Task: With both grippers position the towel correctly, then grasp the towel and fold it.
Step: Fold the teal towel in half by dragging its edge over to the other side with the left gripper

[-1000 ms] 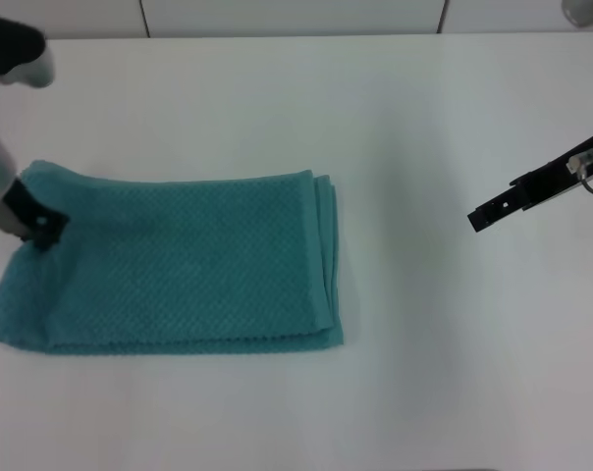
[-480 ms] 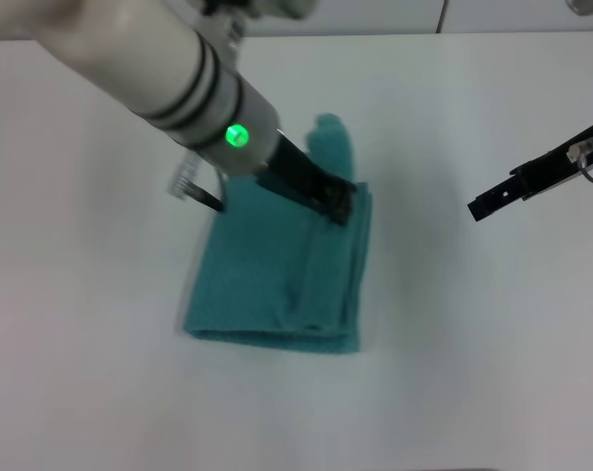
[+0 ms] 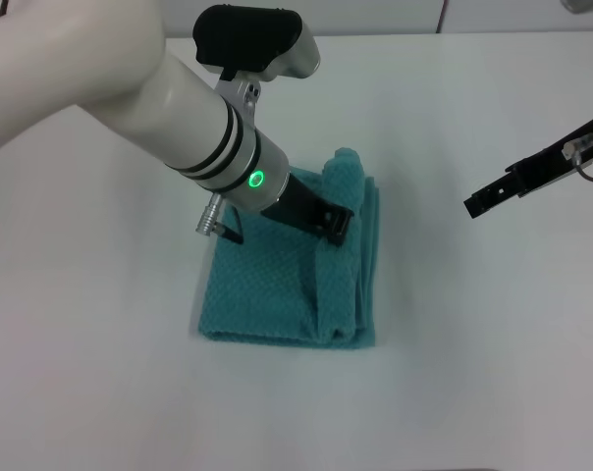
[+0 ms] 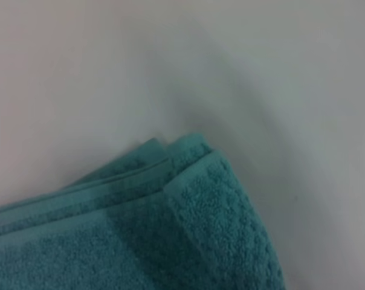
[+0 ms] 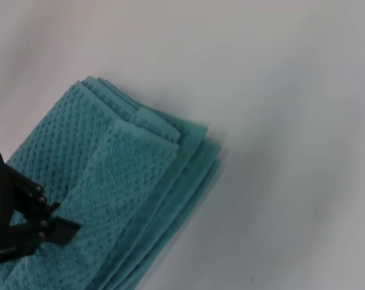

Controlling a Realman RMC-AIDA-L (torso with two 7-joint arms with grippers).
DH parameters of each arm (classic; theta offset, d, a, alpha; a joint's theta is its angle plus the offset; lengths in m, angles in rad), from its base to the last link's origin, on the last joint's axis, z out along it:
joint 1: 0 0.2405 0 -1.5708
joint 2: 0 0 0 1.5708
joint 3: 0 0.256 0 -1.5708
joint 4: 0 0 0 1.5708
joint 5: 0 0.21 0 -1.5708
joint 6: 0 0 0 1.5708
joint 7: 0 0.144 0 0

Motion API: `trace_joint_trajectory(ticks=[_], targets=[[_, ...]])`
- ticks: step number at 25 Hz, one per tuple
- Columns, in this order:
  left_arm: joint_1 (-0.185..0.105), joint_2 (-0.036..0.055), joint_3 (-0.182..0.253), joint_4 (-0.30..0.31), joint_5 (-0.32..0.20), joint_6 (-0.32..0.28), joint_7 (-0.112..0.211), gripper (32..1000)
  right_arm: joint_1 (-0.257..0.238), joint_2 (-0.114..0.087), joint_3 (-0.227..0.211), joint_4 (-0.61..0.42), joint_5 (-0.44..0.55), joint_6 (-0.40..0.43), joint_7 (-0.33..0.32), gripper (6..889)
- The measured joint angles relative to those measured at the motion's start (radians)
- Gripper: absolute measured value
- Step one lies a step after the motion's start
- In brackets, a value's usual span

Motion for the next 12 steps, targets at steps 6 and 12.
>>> trace_joint_trajectory(ticks=[6, 12], targets=[[-0.004, 0.0012, -0.005, -0.002, -0.015, 0.001, 0.001, 160, 0.001, 0.0, 0.0, 0.0, 0.0, -0.002, -0.001, 859], [-0.002, 0.0022, -0.006, 0.003, -0.017, 0.004, 0.009, 219, 0.0, 0.0, 0.0, 0.0, 0.0, -0.003, -0.002, 859]])
